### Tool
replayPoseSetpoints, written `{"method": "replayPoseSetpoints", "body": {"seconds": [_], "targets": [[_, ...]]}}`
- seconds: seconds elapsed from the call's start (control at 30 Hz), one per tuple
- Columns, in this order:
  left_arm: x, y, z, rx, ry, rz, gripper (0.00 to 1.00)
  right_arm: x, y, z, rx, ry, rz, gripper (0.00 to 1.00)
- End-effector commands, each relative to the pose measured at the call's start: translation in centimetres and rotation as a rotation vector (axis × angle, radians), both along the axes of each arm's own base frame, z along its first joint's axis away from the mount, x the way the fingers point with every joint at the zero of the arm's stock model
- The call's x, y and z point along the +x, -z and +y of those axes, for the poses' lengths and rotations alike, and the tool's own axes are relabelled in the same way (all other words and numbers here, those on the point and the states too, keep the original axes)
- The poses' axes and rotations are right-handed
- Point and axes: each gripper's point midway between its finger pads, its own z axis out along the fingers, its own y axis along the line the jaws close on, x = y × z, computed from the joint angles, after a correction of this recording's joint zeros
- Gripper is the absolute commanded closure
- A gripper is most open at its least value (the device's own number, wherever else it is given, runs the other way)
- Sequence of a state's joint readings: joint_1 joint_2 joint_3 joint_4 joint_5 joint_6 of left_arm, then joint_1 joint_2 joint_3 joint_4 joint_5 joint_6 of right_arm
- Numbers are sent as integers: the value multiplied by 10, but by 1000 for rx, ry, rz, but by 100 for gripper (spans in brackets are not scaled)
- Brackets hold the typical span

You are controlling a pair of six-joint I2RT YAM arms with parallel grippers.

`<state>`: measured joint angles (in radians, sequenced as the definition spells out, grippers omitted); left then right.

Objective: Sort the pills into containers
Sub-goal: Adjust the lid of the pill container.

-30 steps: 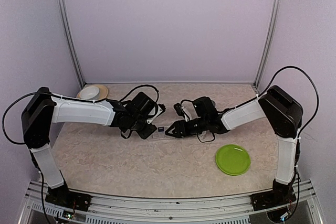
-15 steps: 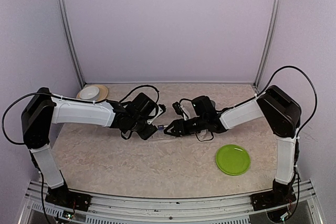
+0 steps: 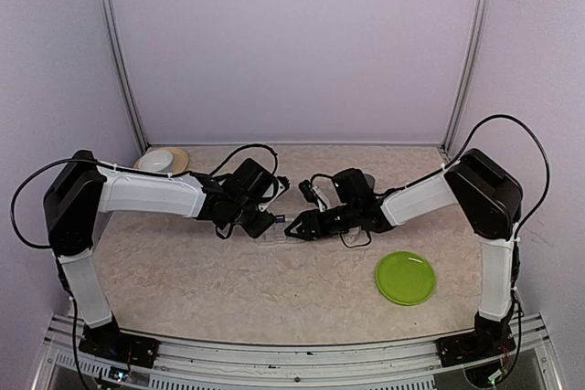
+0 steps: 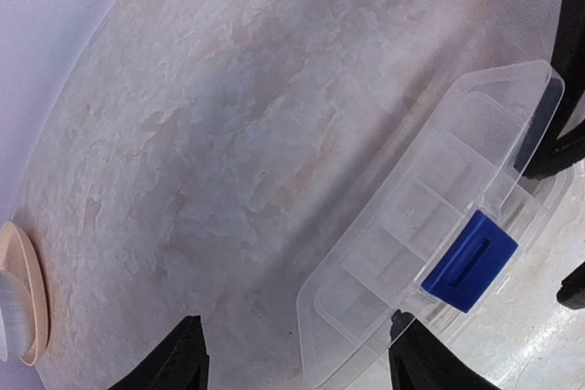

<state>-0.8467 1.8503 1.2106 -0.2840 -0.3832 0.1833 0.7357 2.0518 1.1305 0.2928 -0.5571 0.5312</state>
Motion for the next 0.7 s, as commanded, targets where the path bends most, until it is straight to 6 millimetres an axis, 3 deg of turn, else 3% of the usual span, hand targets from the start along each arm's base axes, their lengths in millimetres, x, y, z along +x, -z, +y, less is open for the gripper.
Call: {"method": "replayPoseSetpoints", "body": {"seconds": [0.0,0.37,0.67], "targets": [[19,-14,-2,-14,-33,-54,34,-6,10,2,-39,-19,7,40],[39,-23,0,-34,-60,-85,34,-5,12,2,-57,-29,5,40],[67,-2,10,-24,-98,-57,34,-5,11,2,-67,-36,-2,40]]}}
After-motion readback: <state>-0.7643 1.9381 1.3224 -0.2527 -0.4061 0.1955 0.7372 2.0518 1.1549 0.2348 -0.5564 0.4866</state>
